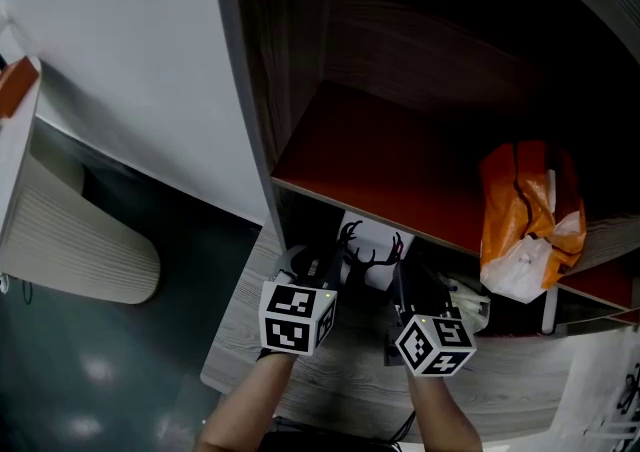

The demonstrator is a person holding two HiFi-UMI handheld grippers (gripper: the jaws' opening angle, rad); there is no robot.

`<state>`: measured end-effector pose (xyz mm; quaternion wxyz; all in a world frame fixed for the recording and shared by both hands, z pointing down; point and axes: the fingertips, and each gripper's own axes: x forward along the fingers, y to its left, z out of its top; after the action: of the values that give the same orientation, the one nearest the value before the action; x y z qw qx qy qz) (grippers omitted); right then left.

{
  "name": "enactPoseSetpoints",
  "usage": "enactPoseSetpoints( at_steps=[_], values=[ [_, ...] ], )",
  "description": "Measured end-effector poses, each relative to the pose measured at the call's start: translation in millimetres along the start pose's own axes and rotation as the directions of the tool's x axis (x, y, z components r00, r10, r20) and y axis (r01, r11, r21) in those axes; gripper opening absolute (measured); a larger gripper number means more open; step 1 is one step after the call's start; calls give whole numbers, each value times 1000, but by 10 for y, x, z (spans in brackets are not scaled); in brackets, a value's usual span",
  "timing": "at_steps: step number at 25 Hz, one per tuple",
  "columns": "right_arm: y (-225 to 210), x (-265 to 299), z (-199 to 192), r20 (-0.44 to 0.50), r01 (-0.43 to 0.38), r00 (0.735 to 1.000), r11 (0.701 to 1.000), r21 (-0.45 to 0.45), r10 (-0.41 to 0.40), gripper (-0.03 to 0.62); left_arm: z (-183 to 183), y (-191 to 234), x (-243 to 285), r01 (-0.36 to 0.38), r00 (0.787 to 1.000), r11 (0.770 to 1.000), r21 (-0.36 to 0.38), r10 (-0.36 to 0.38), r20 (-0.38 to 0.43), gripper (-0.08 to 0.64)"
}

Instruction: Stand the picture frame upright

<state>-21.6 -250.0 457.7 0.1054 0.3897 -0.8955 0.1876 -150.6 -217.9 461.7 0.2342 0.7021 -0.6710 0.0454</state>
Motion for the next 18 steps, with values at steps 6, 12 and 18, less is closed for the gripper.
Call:
enactPoseSetpoints(
  at_steps=[6,12,18],
  values=[
    [-55,67,-33,11,17,1000,1000,20,-17,81,8,32,100,-16,1000,1000,-3,16,15,97],
    [-115,126,-37,26,34,999,999,40,-35,83,59,48,207,-27,999,1000,-11,28,40,89],
    [-143,185,0,49,41,998,999,19,-42,81,69,79,268,-41,998,999,4,41,55,74]
  ],
)
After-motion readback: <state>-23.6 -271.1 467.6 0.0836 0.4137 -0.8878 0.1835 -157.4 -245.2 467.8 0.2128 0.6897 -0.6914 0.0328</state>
